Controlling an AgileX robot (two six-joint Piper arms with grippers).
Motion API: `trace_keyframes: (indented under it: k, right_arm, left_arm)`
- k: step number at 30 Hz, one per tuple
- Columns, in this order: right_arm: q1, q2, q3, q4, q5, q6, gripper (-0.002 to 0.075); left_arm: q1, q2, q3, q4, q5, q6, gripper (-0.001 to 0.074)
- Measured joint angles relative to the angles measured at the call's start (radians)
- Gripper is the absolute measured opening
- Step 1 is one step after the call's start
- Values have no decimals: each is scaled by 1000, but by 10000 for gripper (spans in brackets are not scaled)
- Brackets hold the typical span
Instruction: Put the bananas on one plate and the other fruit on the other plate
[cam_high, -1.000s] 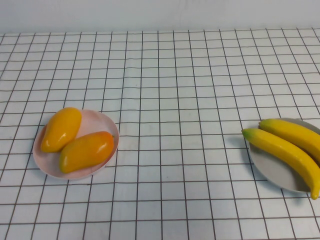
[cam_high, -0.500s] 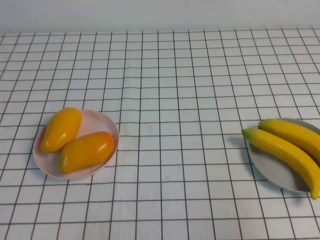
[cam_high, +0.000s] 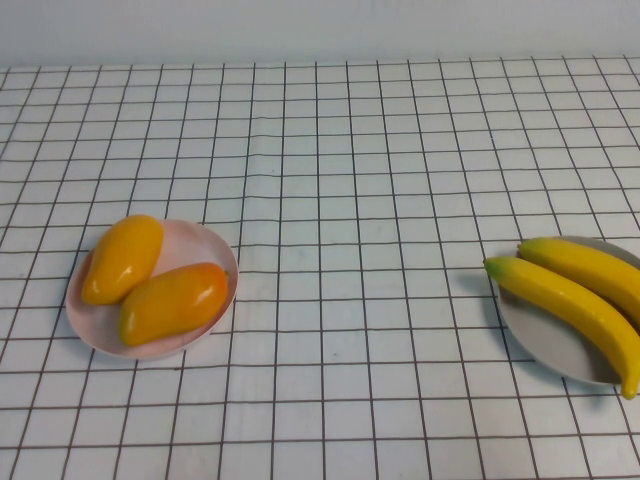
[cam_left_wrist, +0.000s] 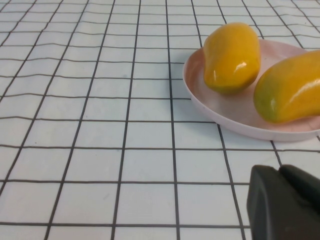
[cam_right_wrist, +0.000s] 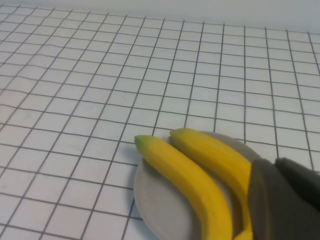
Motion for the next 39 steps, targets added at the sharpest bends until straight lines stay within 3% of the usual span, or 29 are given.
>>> trace_keyframes:
  k: [9,18,22,27,33,39]
  right_arm:
    - [-2,-55,31,-39,-38,-61,-15]
    - [-45,-221,410,-29,-493,-62,-15]
    - [-117,-318,522,34,-548,-62,-15]
    - [-184,-422,573,81,-515,-60,-15]
    - [-189,-436,575,110,-271,6,-15]
    - [-189,-436,579,101,-227,8,-15]
  left_arm:
    - [0,0,0,0,0,0,-4]
    - [0,0,0,0,0,0,-4]
    - [0,0,0,0,0,0,-4]
    - [0,0,0,0,0,0,-4]
    - [0,0,0,0,0,0,-4]
    - [0,0,0,0,0,0,-4]
